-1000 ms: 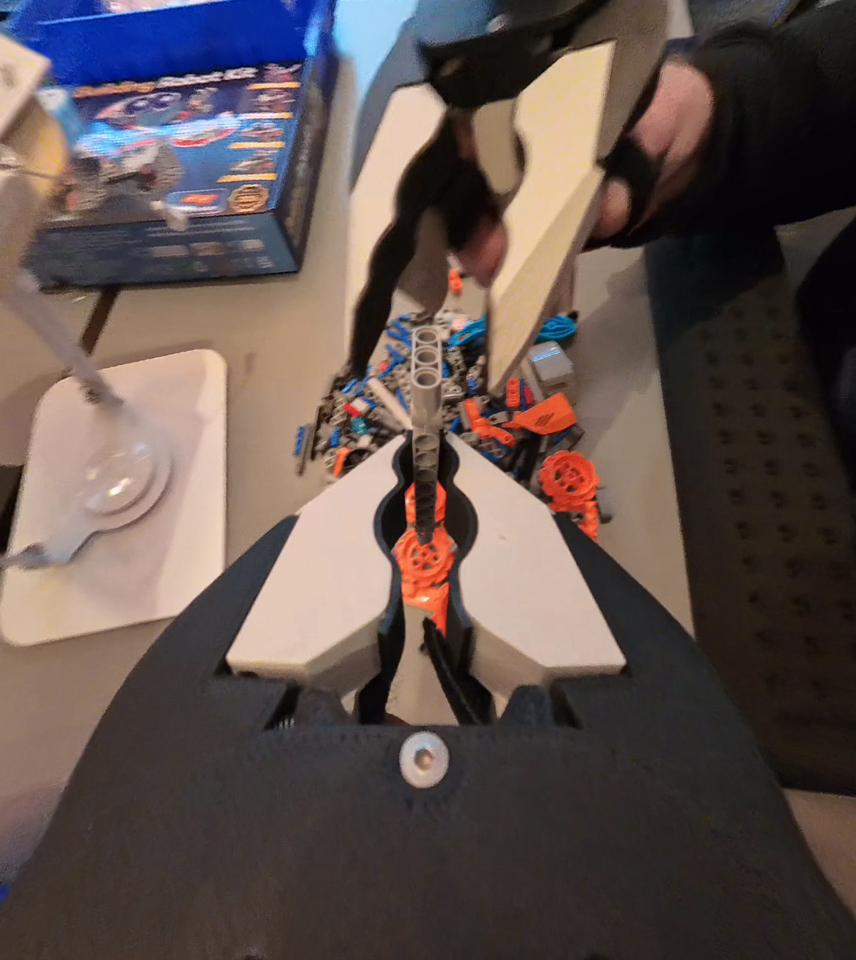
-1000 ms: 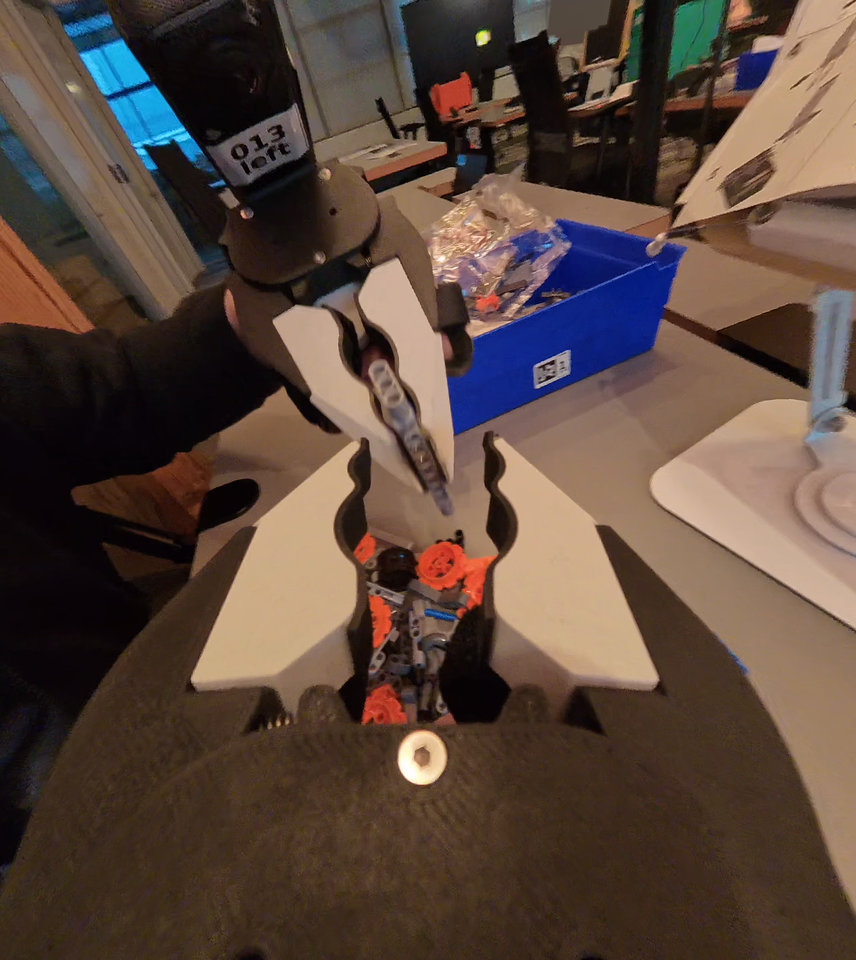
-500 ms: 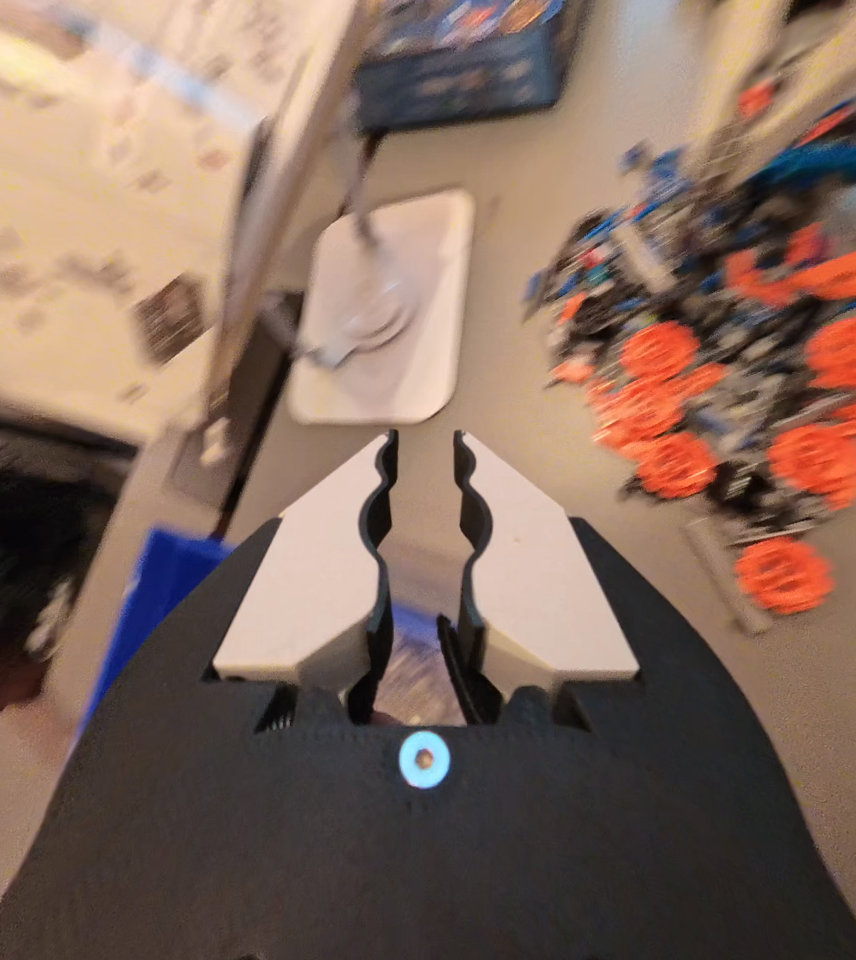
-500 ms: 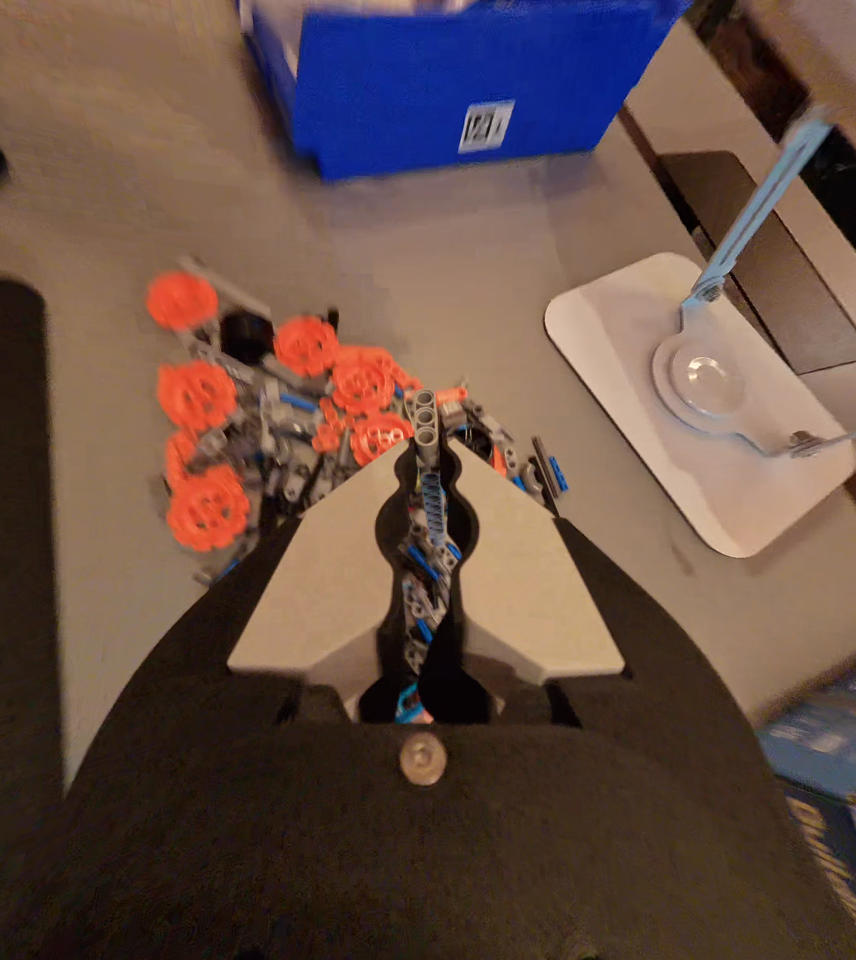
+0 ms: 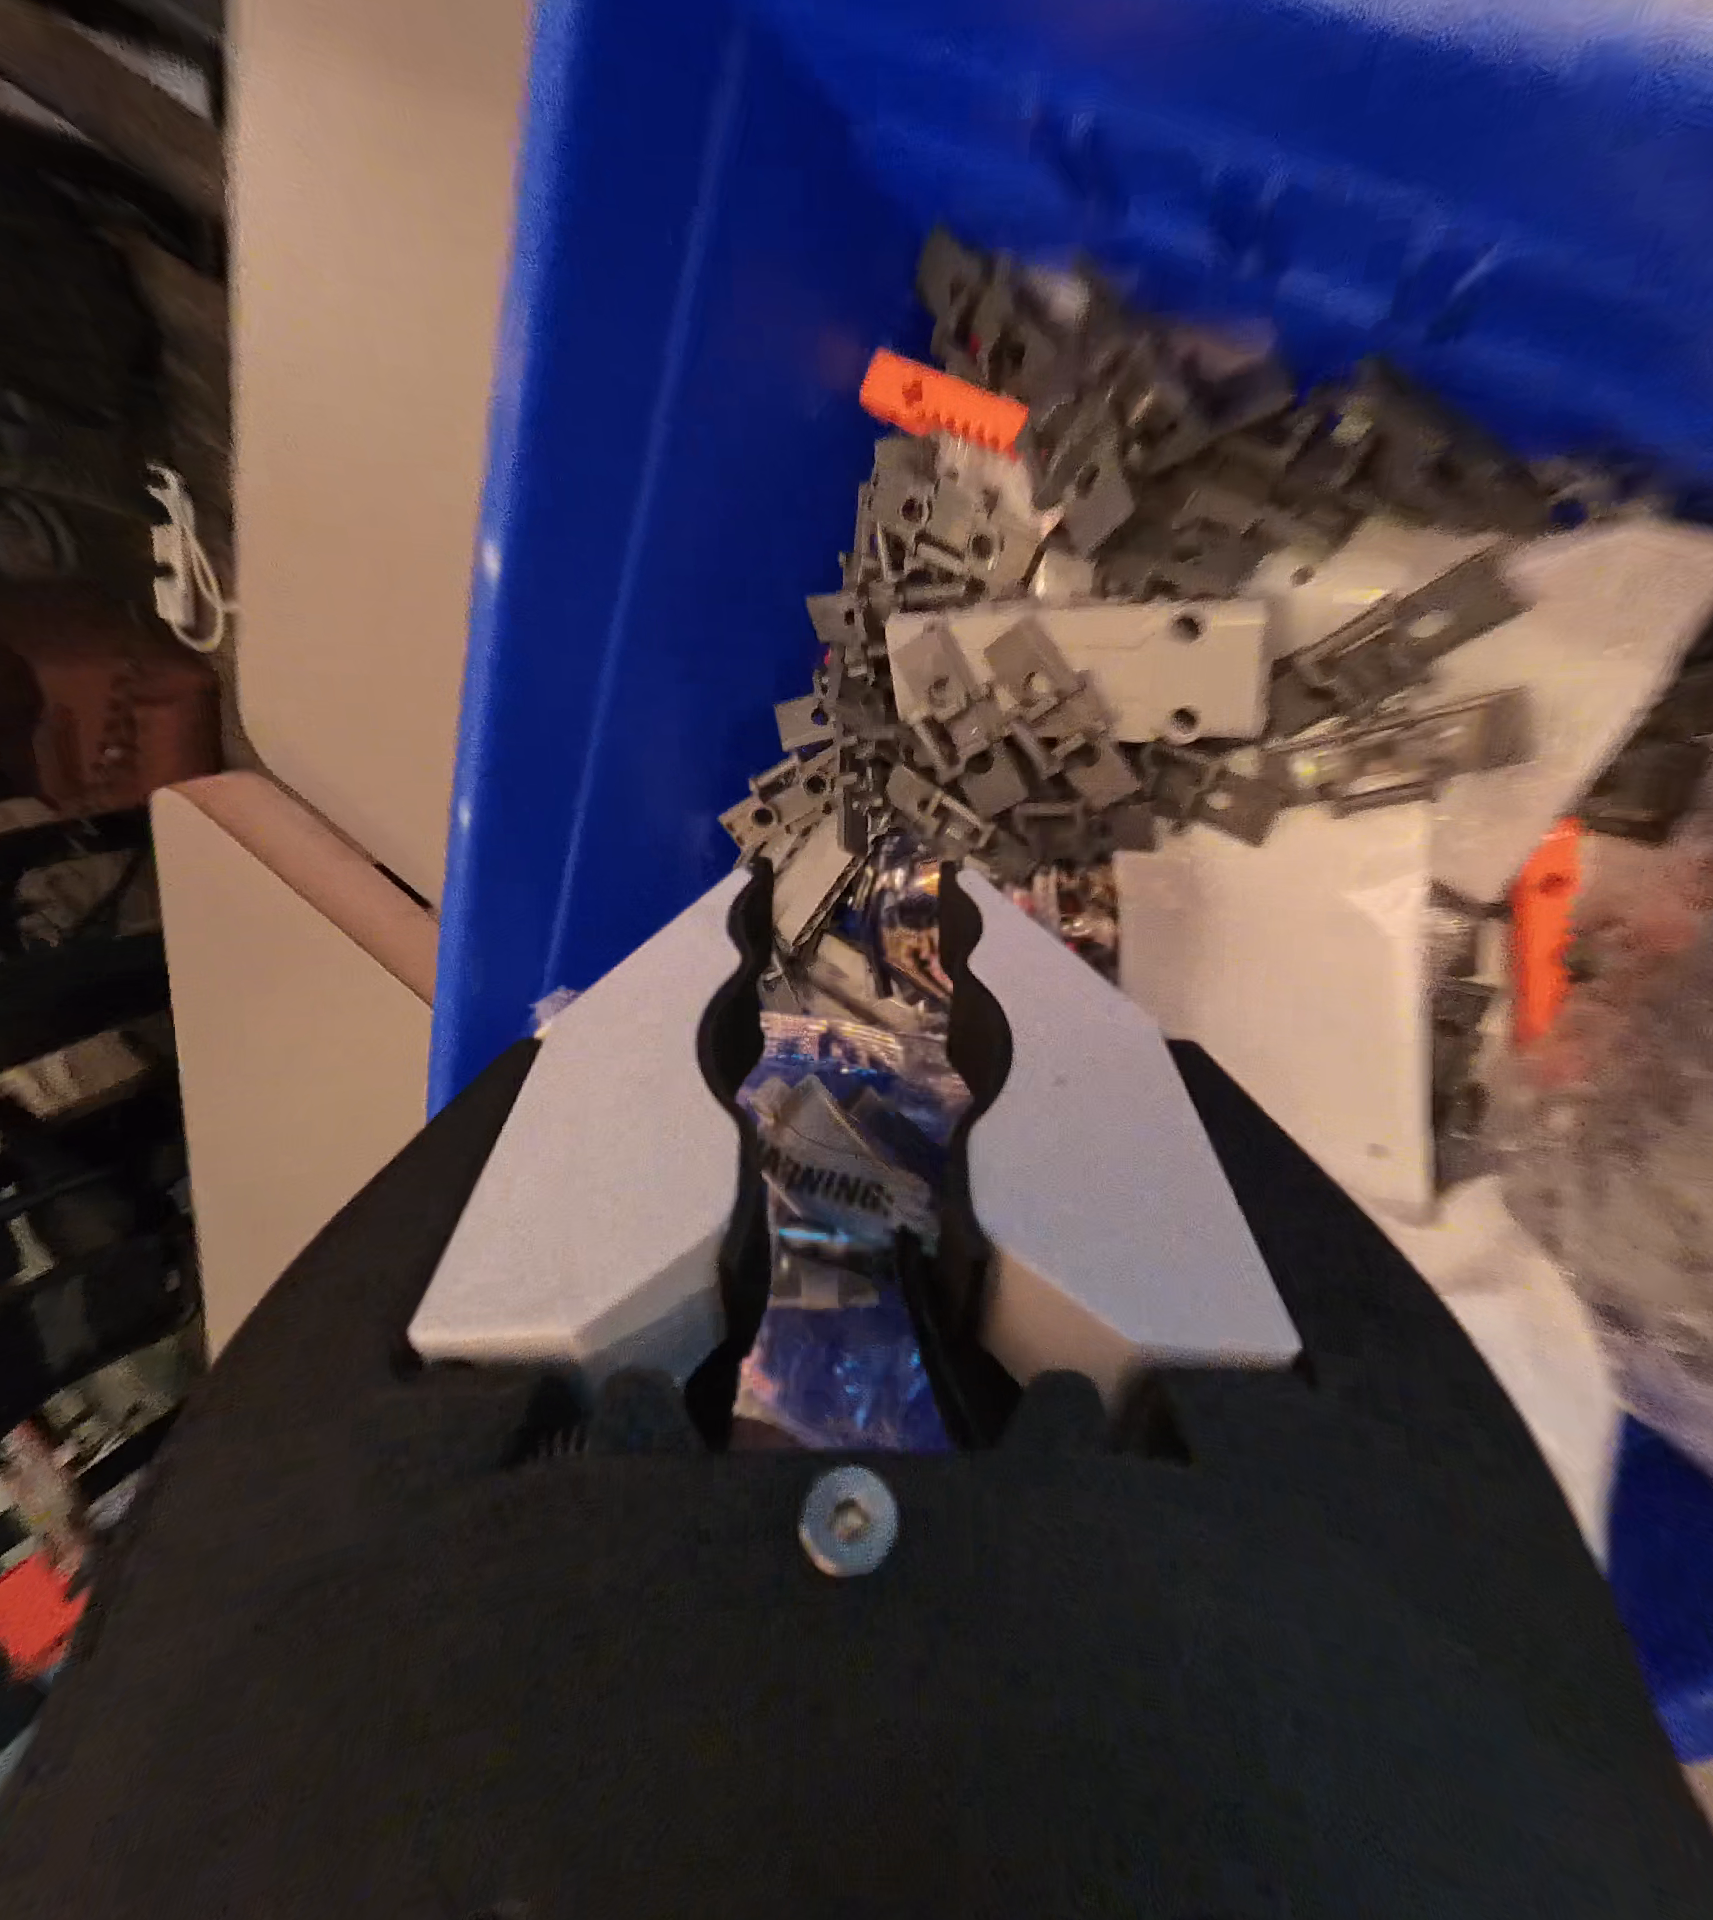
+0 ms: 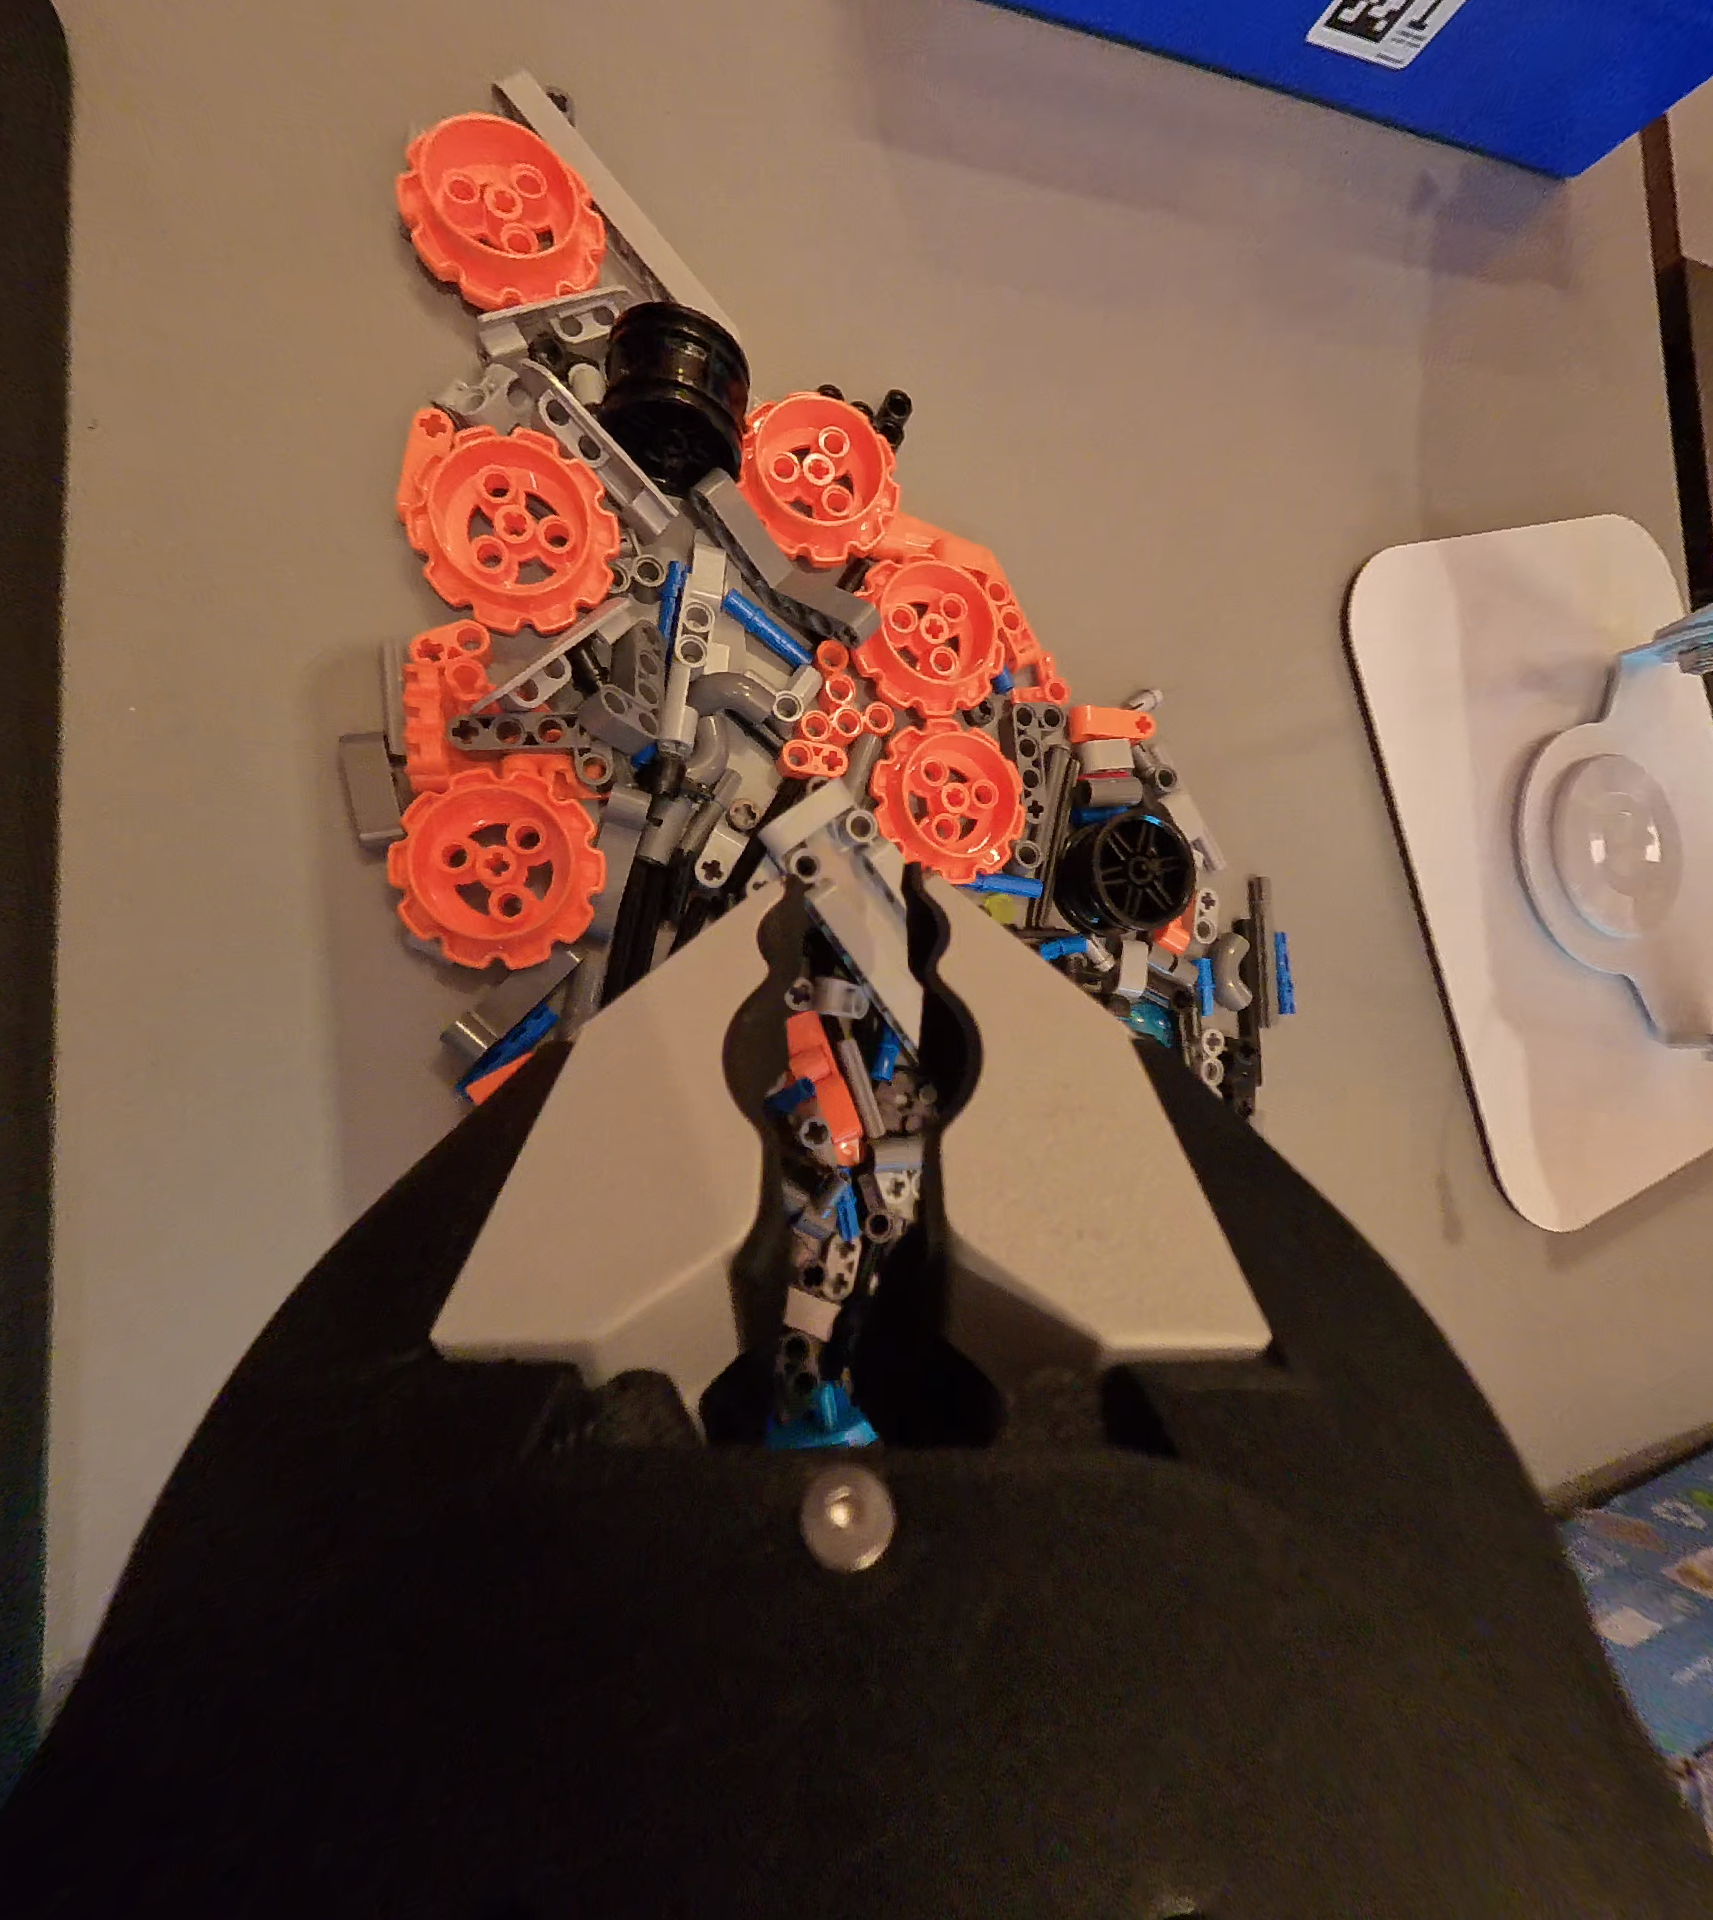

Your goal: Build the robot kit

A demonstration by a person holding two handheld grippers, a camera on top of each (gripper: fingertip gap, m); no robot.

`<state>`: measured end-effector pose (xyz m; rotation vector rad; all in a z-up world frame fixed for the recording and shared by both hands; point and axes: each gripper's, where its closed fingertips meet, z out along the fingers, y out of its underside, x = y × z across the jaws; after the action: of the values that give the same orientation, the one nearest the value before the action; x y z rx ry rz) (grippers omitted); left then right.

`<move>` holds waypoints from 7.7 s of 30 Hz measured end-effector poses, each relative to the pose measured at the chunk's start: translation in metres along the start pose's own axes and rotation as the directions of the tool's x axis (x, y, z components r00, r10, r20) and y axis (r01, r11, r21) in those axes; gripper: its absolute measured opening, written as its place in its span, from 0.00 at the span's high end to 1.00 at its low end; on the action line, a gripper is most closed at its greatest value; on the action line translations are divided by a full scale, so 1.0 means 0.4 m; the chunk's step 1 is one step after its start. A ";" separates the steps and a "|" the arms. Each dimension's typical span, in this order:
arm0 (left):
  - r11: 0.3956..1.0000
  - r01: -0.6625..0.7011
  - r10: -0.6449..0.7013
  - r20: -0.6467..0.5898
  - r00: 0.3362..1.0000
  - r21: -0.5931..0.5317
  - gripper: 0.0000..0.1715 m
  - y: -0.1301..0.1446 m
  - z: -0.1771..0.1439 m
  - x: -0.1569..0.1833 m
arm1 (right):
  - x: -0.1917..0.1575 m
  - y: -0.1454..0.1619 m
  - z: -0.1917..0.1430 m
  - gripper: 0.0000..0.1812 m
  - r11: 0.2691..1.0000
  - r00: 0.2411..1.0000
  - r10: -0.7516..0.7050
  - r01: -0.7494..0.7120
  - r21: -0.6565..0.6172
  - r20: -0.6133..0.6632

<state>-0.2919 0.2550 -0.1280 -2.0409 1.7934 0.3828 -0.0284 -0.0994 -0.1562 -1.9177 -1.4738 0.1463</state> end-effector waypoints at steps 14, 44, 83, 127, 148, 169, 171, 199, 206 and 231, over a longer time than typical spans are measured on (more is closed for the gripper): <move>0.971 -0.064 0.040 -0.106 0.994 -0.232 0.89 0.071 0.142 -0.021 | -0.004 -0.012 -0.008 0.90 0.997 0.998 0.044 -0.046 0.066 0.040; 0.675 0.351 -0.021 -0.459 0.888 0.649 0.96 -0.146 -0.307 0.124 | 0.015 -0.083 -0.058 0.86 0.948 0.977 0.181 -0.205 0.243 0.116; 0.352 0.058 0.451 -0.223 0.864 0.934 0.84 -0.588 -0.612 0.742 | 0.177 -0.145 -0.233 0.93 0.969 0.797 -0.031 0.173 0.178 -0.604; 0.683 -0.140 0.354 -0.158 0.922 0.717 0.90 -0.626 -0.339 0.923 | -0.219 0.472 -0.326 0.94 0.768 0.867 0.458 -0.274 -0.578 0.197; 0.757 -0.081 0.278 -0.207 0.938 0.648 0.88 -0.598 -0.326 0.768 | 0.031 0.295 -0.322 0.89 0.886 0.898 0.439 -0.435 -0.159 -0.013; 0.774 -0.054 0.257 -0.234 0.938 0.631 0.90 -0.577 -0.287 0.777 | 0.061 0.414 -0.189 0.93 0.825 0.952 0.305 -0.257 -0.503 0.015; 0.774 -0.054 0.257 -0.236 0.937 0.631 0.90 -0.572 -0.290 0.776 | 0.069 0.398 -0.189 0.93 0.842 0.956 0.294 -0.256 -0.475 0.007; 0.746 -0.149 0.436 -0.307 0.846 0.649 0.89 -0.577 -0.312 0.916 | -0.085 0.171 -0.053 0.96 0.950 0.934 0.259 -0.200 -0.241 0.245; 0.747 -0.152 0.438 -0.306 0.845 0.647 0.89 -0.576 -0.313 0.916 | -0.077 0.171 -0.054 0.97 0.947 0.927 0.281 -0.227 -0.227 0.247; 0.574 -0.063 0.419 -0.226 0.879 0.816 0.90 -0.695 -0.408 0.941 | 0.028 0.069 -0.193 0.97 0.948 0.955 0.284 -0.293 0.122 0.090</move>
<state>0.0273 -0.1241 -0.1228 -1.2508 1.9632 -0.7364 0.0353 -0.1275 -0.1111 -2.0246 -1.1866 0.4418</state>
